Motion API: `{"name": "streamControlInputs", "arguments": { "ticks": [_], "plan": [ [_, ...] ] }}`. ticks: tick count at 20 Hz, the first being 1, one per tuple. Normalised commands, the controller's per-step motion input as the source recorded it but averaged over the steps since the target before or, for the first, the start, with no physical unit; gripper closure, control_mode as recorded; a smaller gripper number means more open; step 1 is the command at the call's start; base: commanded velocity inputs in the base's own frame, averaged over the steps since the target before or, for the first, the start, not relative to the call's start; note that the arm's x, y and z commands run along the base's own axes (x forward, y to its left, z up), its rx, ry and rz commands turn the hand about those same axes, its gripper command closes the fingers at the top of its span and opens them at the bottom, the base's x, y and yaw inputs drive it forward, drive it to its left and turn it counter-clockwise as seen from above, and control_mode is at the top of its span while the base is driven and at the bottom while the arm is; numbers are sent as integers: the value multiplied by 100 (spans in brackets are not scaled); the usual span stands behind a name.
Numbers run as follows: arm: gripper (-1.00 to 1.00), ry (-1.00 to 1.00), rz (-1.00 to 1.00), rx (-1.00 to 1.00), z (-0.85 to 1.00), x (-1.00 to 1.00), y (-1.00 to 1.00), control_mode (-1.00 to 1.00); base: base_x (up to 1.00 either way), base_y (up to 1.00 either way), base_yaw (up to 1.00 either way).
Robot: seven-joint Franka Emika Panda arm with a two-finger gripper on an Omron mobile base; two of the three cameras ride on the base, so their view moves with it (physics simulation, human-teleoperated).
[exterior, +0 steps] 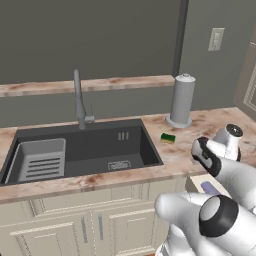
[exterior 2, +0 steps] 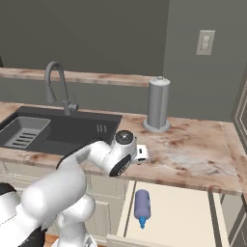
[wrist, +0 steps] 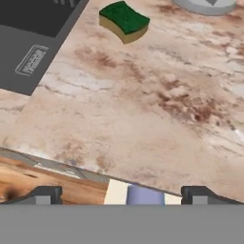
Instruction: Restock the sink supplies by placing the sponge and soap dispenser on the counter and next to the sink. Make sure the soap dispenser is upright.
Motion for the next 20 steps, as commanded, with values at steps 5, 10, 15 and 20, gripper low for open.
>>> {"name": "streamControlInputs", "arguments": {
  "ticks": [5, 10, 15, 20],
  "plan": [
    [-100, 0, -22, 17, -34, -93, -54, -100, 0, 0, 0],
    [-100, 3, -20, 8, -31, -60, -61, -100, 0, 0, 0],
    [-100, 8, -12, 6, -17, -22, -53, -100, 0, 0, 0],
    [-100, 15, -1, 16, 0, -6, -31, -100, 0, 0, 0]
  ]
}}
